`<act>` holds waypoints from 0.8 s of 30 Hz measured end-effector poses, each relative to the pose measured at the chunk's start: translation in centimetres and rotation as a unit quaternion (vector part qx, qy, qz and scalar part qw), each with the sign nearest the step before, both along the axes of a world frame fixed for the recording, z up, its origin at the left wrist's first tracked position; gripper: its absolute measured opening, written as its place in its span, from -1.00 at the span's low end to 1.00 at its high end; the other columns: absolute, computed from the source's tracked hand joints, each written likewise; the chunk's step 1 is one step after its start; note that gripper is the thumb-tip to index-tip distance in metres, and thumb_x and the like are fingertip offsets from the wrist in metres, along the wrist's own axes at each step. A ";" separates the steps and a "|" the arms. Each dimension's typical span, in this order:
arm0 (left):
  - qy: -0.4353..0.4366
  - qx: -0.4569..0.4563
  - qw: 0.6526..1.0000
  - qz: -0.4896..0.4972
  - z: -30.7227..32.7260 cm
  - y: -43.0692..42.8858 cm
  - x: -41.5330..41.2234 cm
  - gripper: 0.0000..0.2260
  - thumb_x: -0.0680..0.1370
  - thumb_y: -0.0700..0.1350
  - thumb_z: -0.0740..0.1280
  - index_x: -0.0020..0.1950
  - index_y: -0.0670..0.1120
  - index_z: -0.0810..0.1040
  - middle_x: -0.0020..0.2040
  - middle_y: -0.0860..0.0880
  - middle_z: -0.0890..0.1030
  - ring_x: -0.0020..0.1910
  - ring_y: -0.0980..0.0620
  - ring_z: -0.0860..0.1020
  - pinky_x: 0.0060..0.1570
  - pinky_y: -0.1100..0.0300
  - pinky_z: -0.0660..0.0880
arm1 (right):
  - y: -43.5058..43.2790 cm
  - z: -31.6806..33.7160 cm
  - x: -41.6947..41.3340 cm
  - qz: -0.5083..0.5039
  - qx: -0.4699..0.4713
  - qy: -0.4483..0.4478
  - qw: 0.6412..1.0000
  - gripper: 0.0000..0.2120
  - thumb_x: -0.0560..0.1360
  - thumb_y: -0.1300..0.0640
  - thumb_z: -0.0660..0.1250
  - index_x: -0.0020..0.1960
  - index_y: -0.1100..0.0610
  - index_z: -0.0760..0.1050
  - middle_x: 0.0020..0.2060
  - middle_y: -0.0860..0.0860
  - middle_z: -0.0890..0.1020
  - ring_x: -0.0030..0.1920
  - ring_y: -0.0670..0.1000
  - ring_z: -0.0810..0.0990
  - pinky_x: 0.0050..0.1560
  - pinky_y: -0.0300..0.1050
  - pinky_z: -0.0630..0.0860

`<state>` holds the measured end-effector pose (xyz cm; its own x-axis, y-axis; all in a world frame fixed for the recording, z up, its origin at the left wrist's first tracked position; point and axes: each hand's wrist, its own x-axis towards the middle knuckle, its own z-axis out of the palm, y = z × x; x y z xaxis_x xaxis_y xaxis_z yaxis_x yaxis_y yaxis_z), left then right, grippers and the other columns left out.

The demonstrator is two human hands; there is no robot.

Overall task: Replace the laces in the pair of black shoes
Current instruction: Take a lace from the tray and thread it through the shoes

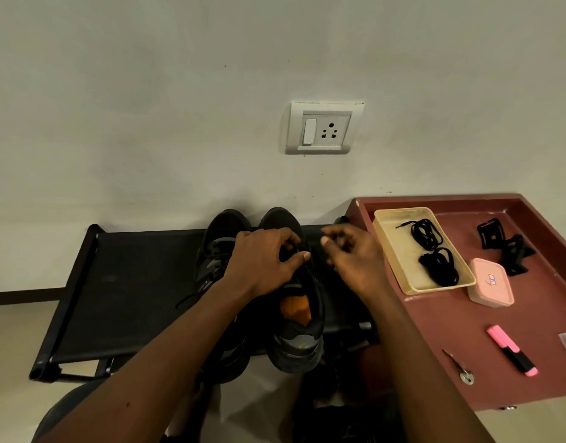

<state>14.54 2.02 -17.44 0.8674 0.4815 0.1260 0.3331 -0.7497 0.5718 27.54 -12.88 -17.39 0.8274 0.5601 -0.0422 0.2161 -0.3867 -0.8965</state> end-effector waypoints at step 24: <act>0.036 0.004 0.999 0.003 -0.8 -0.1 -1.0 -0.51 0.52 0.42 0.26 0.33 0.19 0.53 0.31 0.12 0.53 0.37 0.03 0.40 0.38 -0.13 0.31 | 0.3 2.7 -0.1 -0.101 0.405 0.226 0.880 -0.89 0.68 0.26 0.27 0.02 0.18 0.55 -0.08 0.12 0.67 -0.07 0.03 0.65 -0.19 -0.24 0.55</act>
<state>13.53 1.96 -18.23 0.8717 0.4854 0.0666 0.3777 -0.7523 0.5398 27.45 -12.56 -14.67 0.9150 0.4006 -0.0478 -0.2337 0.4298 -0.8721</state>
